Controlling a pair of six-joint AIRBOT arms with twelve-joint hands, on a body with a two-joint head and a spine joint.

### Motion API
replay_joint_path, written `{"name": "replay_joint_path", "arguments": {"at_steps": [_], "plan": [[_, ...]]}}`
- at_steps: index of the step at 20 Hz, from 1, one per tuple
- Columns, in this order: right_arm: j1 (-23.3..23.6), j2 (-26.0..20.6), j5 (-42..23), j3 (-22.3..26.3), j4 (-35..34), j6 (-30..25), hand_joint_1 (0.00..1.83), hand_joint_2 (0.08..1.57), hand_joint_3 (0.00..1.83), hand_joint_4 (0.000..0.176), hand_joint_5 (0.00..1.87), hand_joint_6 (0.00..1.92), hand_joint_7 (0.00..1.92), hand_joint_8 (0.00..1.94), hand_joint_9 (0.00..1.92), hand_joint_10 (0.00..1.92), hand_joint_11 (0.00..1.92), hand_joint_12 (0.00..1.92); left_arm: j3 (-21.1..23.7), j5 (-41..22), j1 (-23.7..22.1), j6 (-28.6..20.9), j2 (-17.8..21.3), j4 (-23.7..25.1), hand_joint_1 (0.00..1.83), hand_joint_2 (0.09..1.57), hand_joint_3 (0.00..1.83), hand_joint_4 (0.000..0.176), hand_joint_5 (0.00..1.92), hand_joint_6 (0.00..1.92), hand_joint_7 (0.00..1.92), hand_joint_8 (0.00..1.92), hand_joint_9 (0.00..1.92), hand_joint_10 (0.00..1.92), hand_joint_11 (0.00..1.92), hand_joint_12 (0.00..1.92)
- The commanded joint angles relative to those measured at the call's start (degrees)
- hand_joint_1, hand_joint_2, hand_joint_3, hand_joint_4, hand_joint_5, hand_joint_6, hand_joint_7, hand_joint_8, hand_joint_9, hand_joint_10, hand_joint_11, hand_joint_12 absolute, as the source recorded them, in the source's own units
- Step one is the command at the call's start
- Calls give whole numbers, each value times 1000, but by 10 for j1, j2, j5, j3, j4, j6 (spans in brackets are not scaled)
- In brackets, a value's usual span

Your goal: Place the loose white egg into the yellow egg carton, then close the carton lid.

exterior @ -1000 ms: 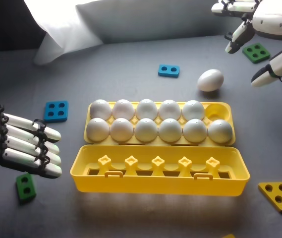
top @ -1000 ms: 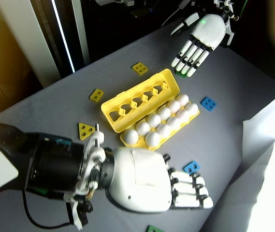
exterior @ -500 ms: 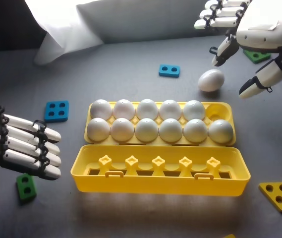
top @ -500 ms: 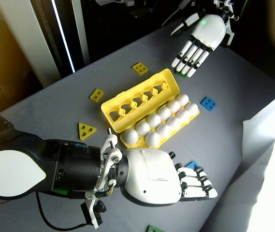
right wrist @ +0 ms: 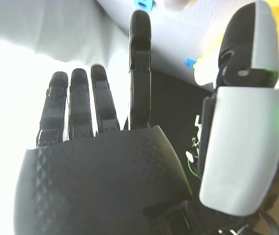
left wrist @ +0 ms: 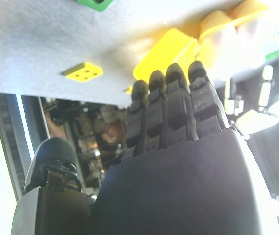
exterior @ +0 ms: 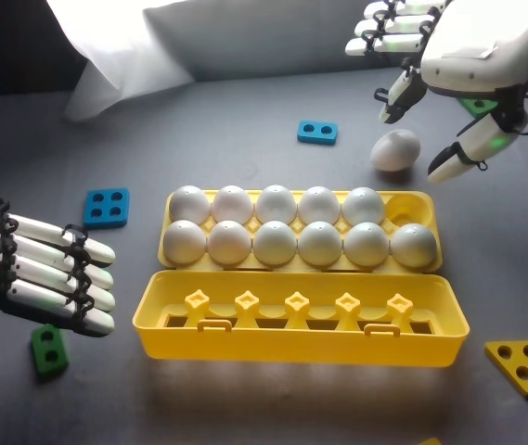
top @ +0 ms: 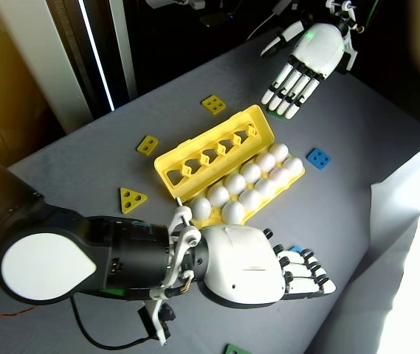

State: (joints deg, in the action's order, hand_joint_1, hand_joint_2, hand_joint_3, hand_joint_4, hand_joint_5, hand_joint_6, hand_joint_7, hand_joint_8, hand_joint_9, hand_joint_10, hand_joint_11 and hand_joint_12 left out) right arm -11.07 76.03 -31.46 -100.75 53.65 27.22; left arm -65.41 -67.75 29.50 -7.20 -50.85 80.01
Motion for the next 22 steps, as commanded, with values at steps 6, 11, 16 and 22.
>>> {"name": "replay_joint_path", "arguments": {"at_steps": [6, 11, 16, 22], "plan": [[-4, 3, -46, -17, -26, 15, 665, 790, 0, 170, 827, 2, 59, 4, 0, 0, 0, 0, -3, -29, -4, -1, 6, -38, 0, 1212, 3, 0, 187, 5, 175, 1, 122, 0, 16, 39], [-10, 23, -50, -47, -26, 9, 653, 796, 0, 174, 833, 3, 57, 2, 0, 0, 0, 0, -3, -27, -4, -1, 5, -38, 0, 1217, 4, 0, 179, 7, 173, 6, 121, 6, 19, 41], [-15, 36, -61, -65, -26, 9, 631, 796, 0, 176, 823, 0, 37, 0, 0, 0, 0, 0, -4, -26, -4, -1, 4, -38, 0, 1214, 1, 0, 182, 6, 200, 13, 159, 18, 40, 52], [-21, 47, -68, -76, -26, 9, 632, 799, 1, 176, 833, 5, 37, 0, 0, 0, 0, 0, -5, -26, -5, -1, 4, -38, 0, 1218, 1, 0, 226, 7, 234, 7, 197, 8, 77, 72]]}}
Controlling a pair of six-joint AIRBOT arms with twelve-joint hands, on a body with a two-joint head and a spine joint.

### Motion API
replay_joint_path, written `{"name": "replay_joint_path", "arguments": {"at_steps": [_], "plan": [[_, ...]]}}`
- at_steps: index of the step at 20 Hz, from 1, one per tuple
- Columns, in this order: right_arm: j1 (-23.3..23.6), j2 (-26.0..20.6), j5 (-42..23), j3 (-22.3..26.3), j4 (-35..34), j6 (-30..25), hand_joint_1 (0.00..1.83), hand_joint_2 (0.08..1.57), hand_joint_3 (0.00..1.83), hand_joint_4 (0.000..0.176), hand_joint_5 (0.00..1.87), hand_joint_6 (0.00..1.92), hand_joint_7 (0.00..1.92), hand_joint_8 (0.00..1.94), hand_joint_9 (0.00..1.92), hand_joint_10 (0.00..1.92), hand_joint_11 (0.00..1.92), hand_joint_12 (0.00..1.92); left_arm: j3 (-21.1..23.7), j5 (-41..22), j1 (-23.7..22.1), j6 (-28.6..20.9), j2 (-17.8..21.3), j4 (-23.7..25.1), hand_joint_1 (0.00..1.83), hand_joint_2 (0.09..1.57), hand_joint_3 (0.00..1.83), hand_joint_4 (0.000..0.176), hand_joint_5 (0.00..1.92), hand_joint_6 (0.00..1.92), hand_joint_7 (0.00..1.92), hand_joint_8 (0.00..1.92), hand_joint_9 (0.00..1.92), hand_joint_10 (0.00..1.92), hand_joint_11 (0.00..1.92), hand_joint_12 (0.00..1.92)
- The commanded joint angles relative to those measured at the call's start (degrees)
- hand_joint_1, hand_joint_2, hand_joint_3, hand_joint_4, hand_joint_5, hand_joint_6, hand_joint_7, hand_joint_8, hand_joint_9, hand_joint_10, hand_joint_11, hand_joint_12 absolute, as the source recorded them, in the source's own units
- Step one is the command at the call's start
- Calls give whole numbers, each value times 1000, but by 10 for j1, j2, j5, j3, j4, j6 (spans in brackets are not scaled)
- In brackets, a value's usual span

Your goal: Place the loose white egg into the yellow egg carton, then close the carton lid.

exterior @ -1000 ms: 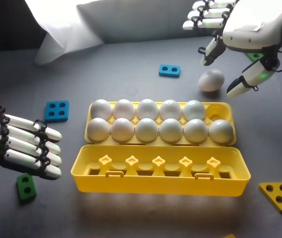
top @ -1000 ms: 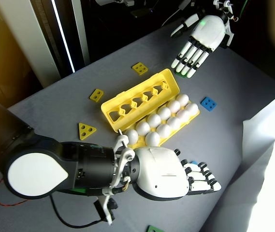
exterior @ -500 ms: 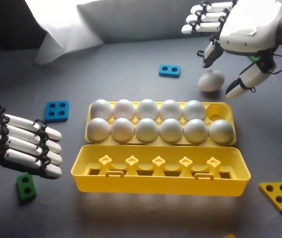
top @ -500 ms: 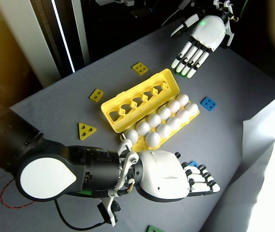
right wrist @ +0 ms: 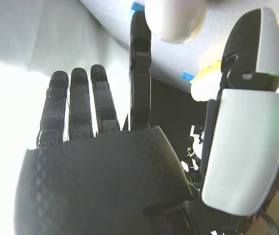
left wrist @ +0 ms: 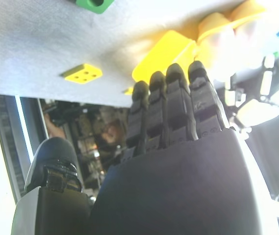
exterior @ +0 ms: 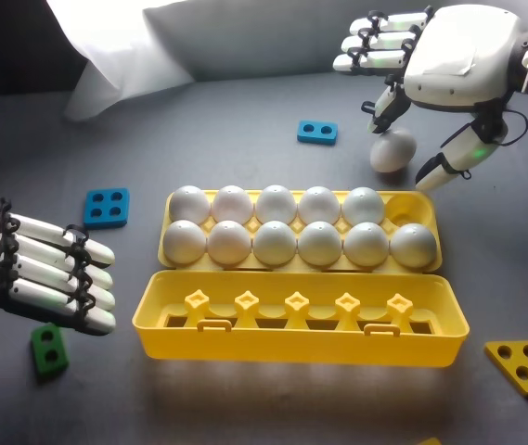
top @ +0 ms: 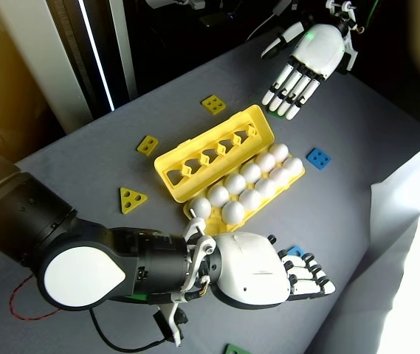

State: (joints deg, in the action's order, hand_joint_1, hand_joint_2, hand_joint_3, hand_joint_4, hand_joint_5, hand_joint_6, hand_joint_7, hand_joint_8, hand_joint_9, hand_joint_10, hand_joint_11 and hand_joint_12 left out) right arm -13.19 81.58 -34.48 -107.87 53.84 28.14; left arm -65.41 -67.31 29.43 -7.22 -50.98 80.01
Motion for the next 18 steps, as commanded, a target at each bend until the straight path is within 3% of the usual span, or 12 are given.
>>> {"name": "replay_joint_path", "arguments": {"at_steps": [1, 9, 10, 14, 18], "plan": [[-1, -7, -38, -6, -28, 0, 635, 797, 0, 176, 835, 6, 37, 1, 0, 0, 0, 0, -5, -30, -4, -1, 5, -38, 0, 1220, 2, 0, 229, 4, 234, 3, 195, 3, 72, 72], [-7, -4, -44, -10, -28, 6, 652, 787, 0, 176, 840, 3, 47, 1, 0, 0, 0, 0, -5, -30, -5, -1, 4, -38, 0, 1217, 1, 0, 219, 0, 239, 0, 196, 1, 58, 80], [-8, -4, -45, -11, -28, 6, 656, 786, 0, 169, 846, 5, 52, 4, 0, 0, 0, 0, -5, -30, -6, -2, 4, -38, 0, 1217, 0, 0, 193, 0, 216, 0, 179, 0, 40, 75], [-9, -1, -49, -16, -28, 6, 629, 785, 0, 176, 842, 2, 44, 1, 0, 0, 0, 0, -5, -29, -7, -3, 4, -37, 0, 1218, 1, 0, 203, 3, 210, 0, 169, 0, 34, 78], [-10, 0, -53, -17, -30, 6, 655, 794, 2, 166, 834, 2, 49, 3, 0, 0, 0, 0, -5, -29, -7, -3, 3, -37, 0, 1216, 0, 0, 211, 11, 220, 8, 180, 8, 45, 89]]}}
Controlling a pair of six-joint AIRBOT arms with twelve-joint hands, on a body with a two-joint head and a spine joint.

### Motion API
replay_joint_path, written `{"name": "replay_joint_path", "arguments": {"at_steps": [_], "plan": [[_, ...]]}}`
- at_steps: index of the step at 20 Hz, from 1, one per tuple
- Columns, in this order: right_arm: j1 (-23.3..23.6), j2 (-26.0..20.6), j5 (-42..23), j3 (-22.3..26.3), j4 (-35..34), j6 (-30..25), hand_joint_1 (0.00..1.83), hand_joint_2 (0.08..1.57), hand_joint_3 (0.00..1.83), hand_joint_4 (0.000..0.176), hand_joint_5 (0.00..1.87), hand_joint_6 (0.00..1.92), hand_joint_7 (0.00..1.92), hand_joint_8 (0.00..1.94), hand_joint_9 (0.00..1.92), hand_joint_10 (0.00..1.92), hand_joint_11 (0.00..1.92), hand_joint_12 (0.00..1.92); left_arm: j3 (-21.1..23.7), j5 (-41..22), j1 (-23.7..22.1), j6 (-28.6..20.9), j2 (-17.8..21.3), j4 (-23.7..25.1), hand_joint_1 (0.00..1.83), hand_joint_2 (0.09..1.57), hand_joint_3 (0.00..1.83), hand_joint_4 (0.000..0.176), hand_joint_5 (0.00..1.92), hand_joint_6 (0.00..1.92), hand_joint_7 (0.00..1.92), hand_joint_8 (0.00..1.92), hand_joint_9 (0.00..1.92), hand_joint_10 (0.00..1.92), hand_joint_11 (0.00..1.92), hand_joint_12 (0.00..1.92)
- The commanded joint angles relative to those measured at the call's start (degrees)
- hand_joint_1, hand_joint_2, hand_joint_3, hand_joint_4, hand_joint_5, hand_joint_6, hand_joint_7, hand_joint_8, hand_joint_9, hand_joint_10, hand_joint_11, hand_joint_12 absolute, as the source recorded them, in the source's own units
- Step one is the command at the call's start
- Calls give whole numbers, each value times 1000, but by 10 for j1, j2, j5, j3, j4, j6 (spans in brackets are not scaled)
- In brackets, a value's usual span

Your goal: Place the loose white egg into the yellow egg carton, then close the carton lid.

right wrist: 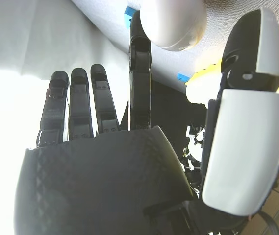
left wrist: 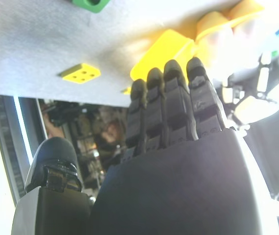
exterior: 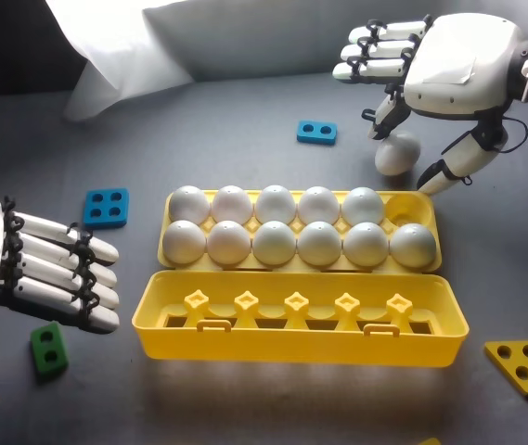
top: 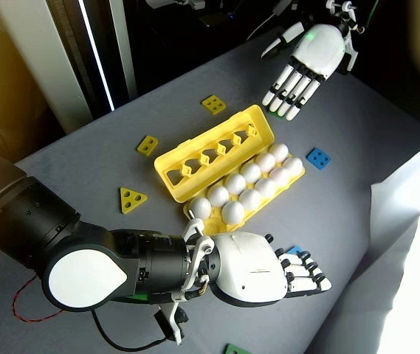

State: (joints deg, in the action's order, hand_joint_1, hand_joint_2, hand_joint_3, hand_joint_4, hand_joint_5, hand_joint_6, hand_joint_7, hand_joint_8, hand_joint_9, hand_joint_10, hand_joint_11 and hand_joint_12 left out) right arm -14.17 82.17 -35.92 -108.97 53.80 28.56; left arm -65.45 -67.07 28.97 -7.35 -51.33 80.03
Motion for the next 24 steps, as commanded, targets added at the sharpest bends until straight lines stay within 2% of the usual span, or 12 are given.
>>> {"name": "replay_joint_path", "arguments": {"at_steps": [1, 3, 4, 7, 8, 12, 13, 18, 19, 21, 22, 24], "plan": [[-1, -6, -39, -6, -29, 2, 661, 783, 0, 165, 845, 6, 75, 12, 0, 0, 0, 0, -4, -31, -3, -2, 7, -37, 0, 1213, 0, 0, 195, 3, 204, 1, 163, 1, 32, 85], [-2, -6, -40, -8, -29, 2, 664, 787, 0, 160, 843, 4, 75, 9, 0, 0, 0, 0, -4, -31, -3, -2, 7, -37, 0, 1217, 0, 0, 210, 8, 217, 7, 178, 7, 41, 92], [-3, -6, -40, -8, -29, 2, 640, 791, 1, 170, 835, 0, 61, 2, 0, 0, 0, 0, -4, -31, -3, -2, 7, -37, 0, 1216, 0, 0, 231, 14, 237, 12, 195, 12, 56, 101], [-3, -6, -40, -9, -30, 2, 653, 790, 1, 168, 835, 0, 51, 0, 0, 0, 0, 0, -4, -31, -3, -2, 7, -37, 0, 1217, 0, 0, 232, 0, 250, 0, 214, 0, 56, 117], [-4, -5, -41, -9, -31, 2, 629, 797, 4, 174, 816, 0, 47, 0, 0, 0, 0, 0, -4, -31, -3, -2, 7, -37, 0, 1216, 0, 0, 250, 9, 261, 5, 225, 5, 64, 123], [-6, -4, -41, -9, -32, 2, 639, 801, 4, 175, 823, 3, 52, 2, 0, 0, 0, 0, -4, -31, -3, -2, 7, -37, 0, 1212, 0, 0, 191, 6, 204, 7, 167, 9, 31, 117], [-7, -4, -41, -9, -33, 2, 655, 795, 1, 169, 831, 6, 58, 4, 0, 0, 0, 0, -4, -30, -3, -2, 6, -37, 0, 1213, 0, 0, 192, 6, 195, 3, 158, 5, 27, 117], [-12, -4, -42, -9, -37, 5, 659, 788, 0, 176, 840, 8, 63, 5, 0, 0, 0, 0, -4, -30, -3, -2, 6, -37, 0, 1212, 0, 0, 249, 5, 251, 5, 208, 6, 49, 148], [-12, -4, -43, -9, -38, 7, 674, 792, 0, 164, 839, 6, 66, 6, 0, 0, 0, 0, -4, -30, -3, -2, 6, -37, 0, 1214, 1, 0, 237, 0, 238, 0, 189, 0, 28, 143], [-12, -3, -44, -9, -38, 8, 656, 794, 1, 167, 844, 7, 72, 6, 0, 0, 0, 0, -5, -30, -4, -2, 6, -37, 0, 1211, 0, 0, 228, 0, 235, 0, 185, 0, 20, 142], [-12, -3, -44, -9, -38, 8, 667, 801, 4, 161, 837, 3, 70, 5, 0, 0, 0, 0, -5, -30, -4, -2, 6, -37, 0, 1213, 0, 0, 242, 6, 243, 4, 195, 4, 31, 148], [-12, -3, -44, -9, -38, 8, 660, 801, 3, 166, 840, 4, 73, 5, 0, 0, 0, 0, -5, -30, -4, -2, 6, -37, 0, 1216, 2, 0, 241, 5, 238, 1, 189, 2, 33, 150]]}}
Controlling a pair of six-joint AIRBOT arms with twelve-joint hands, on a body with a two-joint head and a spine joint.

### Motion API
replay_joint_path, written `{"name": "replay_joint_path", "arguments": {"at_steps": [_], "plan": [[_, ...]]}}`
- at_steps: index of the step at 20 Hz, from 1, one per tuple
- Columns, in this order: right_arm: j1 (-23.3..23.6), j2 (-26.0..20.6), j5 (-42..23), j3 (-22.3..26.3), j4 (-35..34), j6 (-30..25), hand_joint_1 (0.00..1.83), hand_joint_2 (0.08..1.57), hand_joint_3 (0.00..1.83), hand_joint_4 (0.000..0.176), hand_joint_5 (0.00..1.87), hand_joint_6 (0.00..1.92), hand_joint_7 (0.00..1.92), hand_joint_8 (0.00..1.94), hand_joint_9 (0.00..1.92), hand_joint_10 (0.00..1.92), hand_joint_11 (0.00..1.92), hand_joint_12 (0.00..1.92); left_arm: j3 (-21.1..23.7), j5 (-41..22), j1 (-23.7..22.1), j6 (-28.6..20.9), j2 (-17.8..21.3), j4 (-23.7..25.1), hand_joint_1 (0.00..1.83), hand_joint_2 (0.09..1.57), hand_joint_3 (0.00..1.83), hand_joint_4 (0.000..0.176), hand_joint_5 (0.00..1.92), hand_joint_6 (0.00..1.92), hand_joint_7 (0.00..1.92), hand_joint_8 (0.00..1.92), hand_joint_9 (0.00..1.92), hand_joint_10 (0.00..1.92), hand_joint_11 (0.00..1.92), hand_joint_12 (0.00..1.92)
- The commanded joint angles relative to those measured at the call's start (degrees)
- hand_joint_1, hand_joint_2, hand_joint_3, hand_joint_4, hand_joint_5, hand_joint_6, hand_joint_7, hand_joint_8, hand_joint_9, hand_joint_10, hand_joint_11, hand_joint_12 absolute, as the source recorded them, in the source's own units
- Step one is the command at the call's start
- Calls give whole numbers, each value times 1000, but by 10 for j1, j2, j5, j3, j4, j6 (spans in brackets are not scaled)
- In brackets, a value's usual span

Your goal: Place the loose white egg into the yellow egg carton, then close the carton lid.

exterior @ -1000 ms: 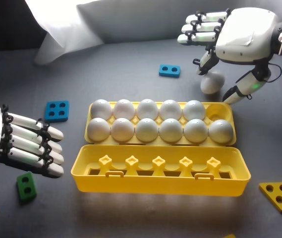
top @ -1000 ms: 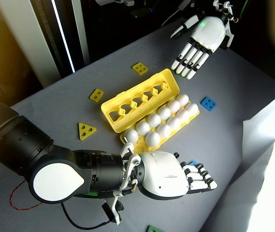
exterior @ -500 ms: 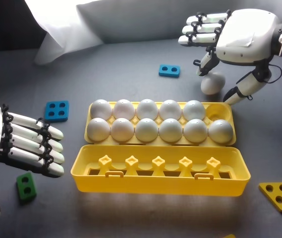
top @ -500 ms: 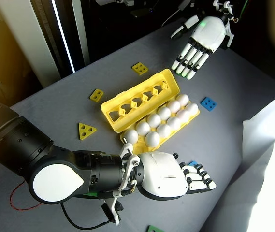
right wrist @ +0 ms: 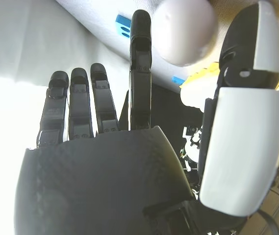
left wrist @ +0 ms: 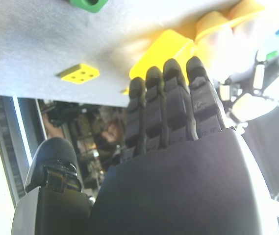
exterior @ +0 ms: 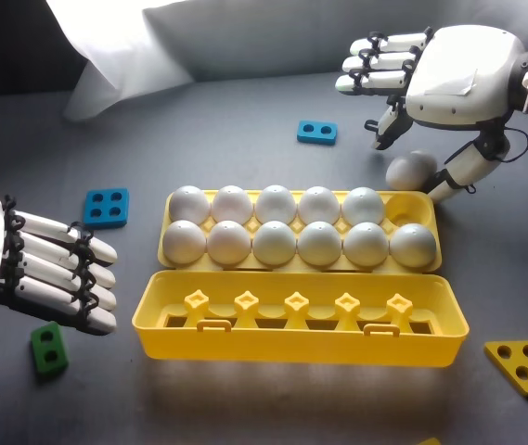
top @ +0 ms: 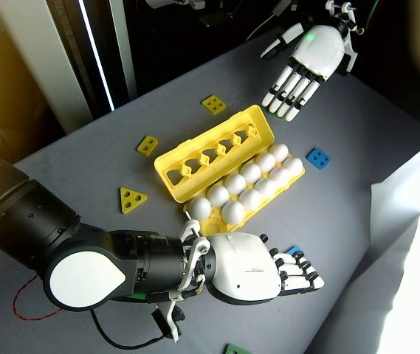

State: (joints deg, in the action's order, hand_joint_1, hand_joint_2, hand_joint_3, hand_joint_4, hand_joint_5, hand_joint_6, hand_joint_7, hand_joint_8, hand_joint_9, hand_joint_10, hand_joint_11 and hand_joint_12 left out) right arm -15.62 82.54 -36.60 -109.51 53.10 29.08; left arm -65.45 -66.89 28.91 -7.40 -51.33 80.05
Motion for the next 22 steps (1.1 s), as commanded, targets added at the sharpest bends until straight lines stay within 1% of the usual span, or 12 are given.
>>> {"name": "replay_joint_path", "arguments": {"at_steps": [1, 5, 6, 9, 11, 12, 15, 16, 18, 19, 20, 22], "plan": [[3, -7, -37, -4, -31, 3, 658, 800, 3, 167, 841, 4, 73, 5, 0, 0, 0, 0, -5, -32, -4, -2, 6, -38, 0, 1218, 2, 0, 247, 7, 237, 0, 187, 1, 33, 152], [3, -5, -39, -4, -31, 6, 689, 797, 0, 159, 866, 17, 105, 16, 0, 0, 0, 0, -4, -32, -4, -2, 6, -38, 0, 1214, 0, 0, 238, 1, 234, 0, 188, 0, 12, 147], [3, -4, -39, -4, -31, 6, 655, 804, 3, 173, 850, 8, 95, 9, 0, 0, 0, 0, -4, -32, -4, -2, 6, -38, 0, 1220, 3, 0, 245, 3, 232, 0, 182, 0, 21, 153], [3, -3, -39, -4, -32, 6, 681, 819, 7, 152, 861, 9, 92, 3, 0, 0, 0, 0, -4, -32, -4, -2, 7, -37, 0, 1218, 1, 0, 251, 13, 246, 13, 206, 15, 27, 166], [3, -3, -39, -4, -32, 6, 800, 832, 10, 122, 916, 26, 137, 16, 0, 0, 0, 0, -4, -32, -4, -2, 7, -37, 0, 1213, 0, 0, 242, 7, 242, 9, 199, 10, 22, 171], [3, -3, -39, -4, -32, 6, 912, 851, 7, 64, 972, 19, 163, 6, 0, 0, 0, 0, -4, -32, -4, -2, 7, -37, 0, 1216, 0, 0, 222, 1, 228, 2, 184, 3, 4, 166], [3, -3, -39, -4, -32, 6, 1025, 884, 0, 52, 1088, 17, 220, 3, 48, 5, 0, 0, -4, -32, -4, -2, 7, -37, 0, 1215, 0, 0, 250, 12, 245, 7, 202, 8, 23, 183], [3, -3, -39, -4, -32, 6, 1087, 962, 5, 151, 1262, 322, 235, 0, 47, 0, 0, 0, -4, -32, -4, -2, 7, -37, 0, 1216, 0, 0, 234, 4, 224, 1, 176, 1, 5, 177], [3, -3, -39, -3, -32, 6, 1101, 995, 0, 175, 1264, 474, 237, 4, 36, 5, 0, 0, -3, -32, -4, -2, 7, -37, 0, 1216, 0, 0, 225, 0, 217, 2, 176, 5, 0, 175], [2, -3, -39, -3, -32, 6, 1124, 995, 0, 102, 1274, 468, 265, 9, 54, 8, 0, 0, -3, -32, -4, -2, 7, -37, 0, 1218, 1, 0, 197, 1, 196, 2, 158, 2, 0, 127], [1, -3, -40, -3, -32, 6, 1135, 998, 0, 60, 1272, 475, 284, 8, 71, 9, 0, 0, -3, -32, -4, -2, 7, -37, 0, 1222, 1, 0, 249, 5, 247, 5, 202, 5, 33, 143], [1, -3, -40, -3, -32, 5, 1139, 1003, 1, 35, 1262, 494, 285, 2, 66, 2, 0, 0, -2, -32, -4, -2, 8, -37, 0, 1216, 0, 0, 252, 1, 251, 1, 207, 2, 32, 145]]}}
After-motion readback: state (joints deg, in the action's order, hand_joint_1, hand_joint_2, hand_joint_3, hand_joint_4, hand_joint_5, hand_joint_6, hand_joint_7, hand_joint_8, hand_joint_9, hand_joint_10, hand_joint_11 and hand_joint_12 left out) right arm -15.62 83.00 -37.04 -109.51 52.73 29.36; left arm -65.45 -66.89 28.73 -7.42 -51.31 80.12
